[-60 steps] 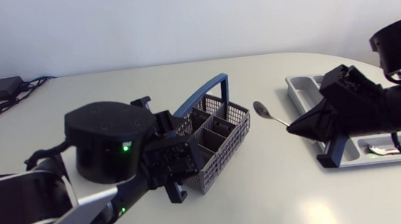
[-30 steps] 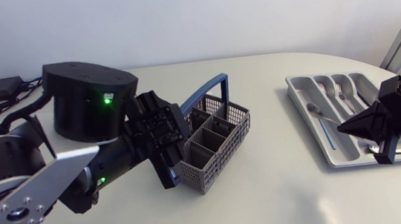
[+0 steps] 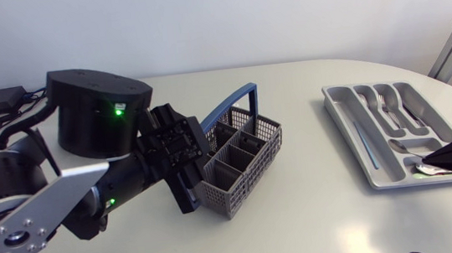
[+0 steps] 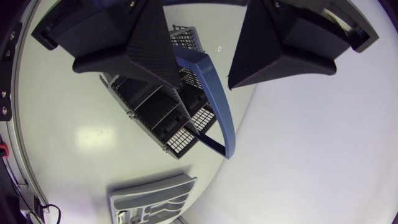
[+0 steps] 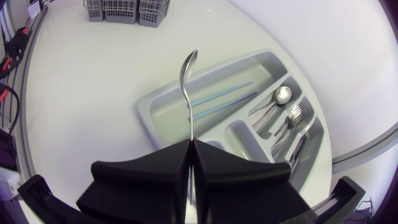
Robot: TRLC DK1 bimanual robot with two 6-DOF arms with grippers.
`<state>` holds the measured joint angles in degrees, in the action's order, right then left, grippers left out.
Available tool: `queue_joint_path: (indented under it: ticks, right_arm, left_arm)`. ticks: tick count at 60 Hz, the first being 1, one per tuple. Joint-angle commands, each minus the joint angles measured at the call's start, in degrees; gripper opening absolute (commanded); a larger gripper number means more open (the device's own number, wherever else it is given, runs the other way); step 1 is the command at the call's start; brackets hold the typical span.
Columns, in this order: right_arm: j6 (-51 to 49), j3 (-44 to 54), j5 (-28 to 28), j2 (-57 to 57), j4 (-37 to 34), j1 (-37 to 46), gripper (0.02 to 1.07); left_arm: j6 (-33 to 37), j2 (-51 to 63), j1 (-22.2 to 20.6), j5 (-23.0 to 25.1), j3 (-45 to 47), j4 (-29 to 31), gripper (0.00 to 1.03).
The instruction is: Sort the cutlery from the basket into the organizer compartments.
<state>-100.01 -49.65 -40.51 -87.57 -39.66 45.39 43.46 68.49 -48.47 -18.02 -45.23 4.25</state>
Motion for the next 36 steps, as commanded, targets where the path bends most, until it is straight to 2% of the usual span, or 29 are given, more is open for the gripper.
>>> queue_joint_path:
  ticks: [1,18,28,36]
  right_arm:
    - [-7.7,-2.3,-0.4,-3.7,-0.9,2.3,0.07]
    - [-16.7,-8.7,-0.1,-12.4,1.6,7.1,0.07]
    - [-20.6,-11.4,2.5,-15.1,2.3,8.1,0.07]
    - [-22.9,-11.5,4.2,-16.2,5.6,8.9,0.07]
  left_arm:
    - [-1.3,-1.0,-0.2,0.3,-2.2,0.4,0.54]
    - [-1.7,-0.5,-0.9,0.3,-2.9,0.6,0.54]
    - [-2.7,-1.0,-0.8,0.3,-2.8,1.3,0.54]
    - [-3.3,-1.6,-0.7,0.3,-2.6,1.6,0.54]
